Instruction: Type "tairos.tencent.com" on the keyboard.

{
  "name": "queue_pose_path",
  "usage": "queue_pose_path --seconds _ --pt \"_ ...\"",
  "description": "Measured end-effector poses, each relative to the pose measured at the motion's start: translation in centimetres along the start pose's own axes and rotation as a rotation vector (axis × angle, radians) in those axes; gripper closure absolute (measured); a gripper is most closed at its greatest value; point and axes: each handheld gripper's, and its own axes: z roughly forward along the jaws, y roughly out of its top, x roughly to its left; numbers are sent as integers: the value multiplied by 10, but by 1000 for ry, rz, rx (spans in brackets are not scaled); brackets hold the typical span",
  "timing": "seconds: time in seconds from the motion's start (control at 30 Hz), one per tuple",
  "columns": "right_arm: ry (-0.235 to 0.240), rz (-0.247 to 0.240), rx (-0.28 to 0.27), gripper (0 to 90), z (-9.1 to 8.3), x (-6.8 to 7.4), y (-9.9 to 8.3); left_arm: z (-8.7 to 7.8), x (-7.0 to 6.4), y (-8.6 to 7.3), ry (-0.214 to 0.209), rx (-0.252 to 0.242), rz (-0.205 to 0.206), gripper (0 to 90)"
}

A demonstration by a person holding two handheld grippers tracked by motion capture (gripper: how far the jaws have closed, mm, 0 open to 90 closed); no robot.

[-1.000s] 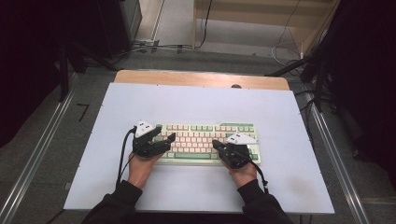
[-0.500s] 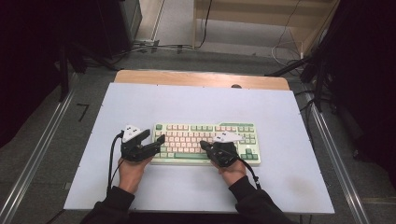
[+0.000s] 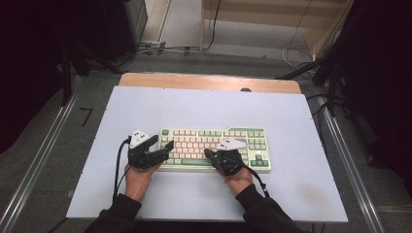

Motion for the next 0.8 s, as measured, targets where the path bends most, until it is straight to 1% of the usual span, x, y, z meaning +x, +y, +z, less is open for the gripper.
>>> queue_pose_path --seconds 0.17,0.5,0.53,0.57,0.63,0.8 --pt "0 -10 5 878 2 2 0 0 0 0 -4 -2 0 338" --pt "-8 -9 9 878 3 2 -1 1 -3 1 -18 0 5 339" --pt "-8 -11 10 878 4 1 -1 1 -3 1 -19 -1 5 339" --pt "-8 -10 22 878 5 1 -1 1 -3 1 -20 -2 6 339" --pt "-5 -8 21 878 4 1 -1 2 -4 1 -22 -1 8 339" --pt "1 12 -16 878 -3 -1 1 2 -4 1 -26 1 9 339"
